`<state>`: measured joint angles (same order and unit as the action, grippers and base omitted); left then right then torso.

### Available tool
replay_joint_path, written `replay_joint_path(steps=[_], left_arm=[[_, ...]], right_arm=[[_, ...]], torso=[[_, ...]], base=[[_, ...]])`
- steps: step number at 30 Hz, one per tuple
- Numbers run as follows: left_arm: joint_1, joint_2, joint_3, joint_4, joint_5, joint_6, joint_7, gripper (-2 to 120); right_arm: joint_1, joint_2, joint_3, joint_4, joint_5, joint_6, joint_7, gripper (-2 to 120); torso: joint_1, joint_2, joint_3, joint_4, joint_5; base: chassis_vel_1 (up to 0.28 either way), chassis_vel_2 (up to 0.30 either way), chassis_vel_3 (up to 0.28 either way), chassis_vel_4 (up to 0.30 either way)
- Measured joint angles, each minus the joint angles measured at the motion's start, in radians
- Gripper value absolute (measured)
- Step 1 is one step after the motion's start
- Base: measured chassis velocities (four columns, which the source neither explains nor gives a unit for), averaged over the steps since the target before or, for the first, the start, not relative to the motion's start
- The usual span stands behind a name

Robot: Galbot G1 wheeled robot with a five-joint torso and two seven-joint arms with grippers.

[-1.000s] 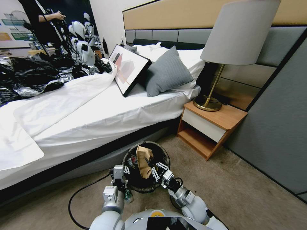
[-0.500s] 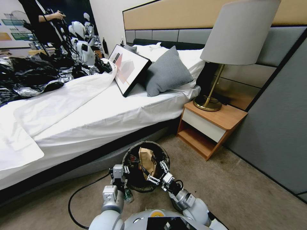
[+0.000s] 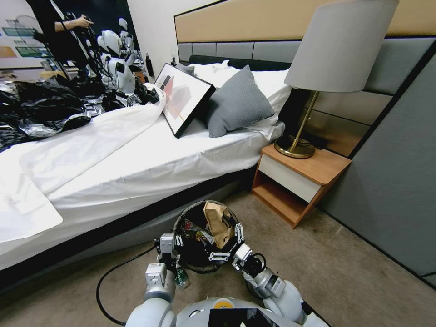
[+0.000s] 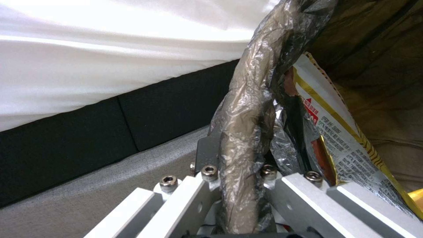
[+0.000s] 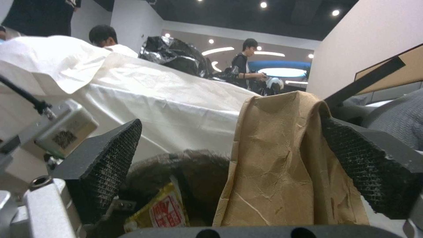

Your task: Pick up the trash bin, then pick up the garbage from the floor and place it into the trash bin.

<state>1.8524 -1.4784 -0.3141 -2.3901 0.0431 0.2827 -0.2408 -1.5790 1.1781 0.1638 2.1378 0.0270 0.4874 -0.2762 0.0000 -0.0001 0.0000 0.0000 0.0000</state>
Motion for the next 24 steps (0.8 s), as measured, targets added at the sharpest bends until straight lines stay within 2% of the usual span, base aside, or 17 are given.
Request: replay_joint_path(steps=[9, 24], left_arm=[[-0.002, 0.001, -0.019, -0.009, -0.017, 0.002, -0.001, 0], [-0.016, 0.006, -0.047, -0.044, -0.12, 0.044, -0.016, 0]], right_arm=[[-0.011, -0.001, 0.015, -0.017, -0.015, 0.012, 0.007, 100], [-0.038, -0.015, 0.045, -0.027, -0.007, 0.044, 0.009, 100]], torso=[[0.0, 0.0, 0.0, 0.0, 0.0], [0.0, 0.0, 0.0, 0.0, 0.0]], base=[[0.0, 0.0, 0.0, 0.0], [0.0, 0.0, 0.0, 0.0]])
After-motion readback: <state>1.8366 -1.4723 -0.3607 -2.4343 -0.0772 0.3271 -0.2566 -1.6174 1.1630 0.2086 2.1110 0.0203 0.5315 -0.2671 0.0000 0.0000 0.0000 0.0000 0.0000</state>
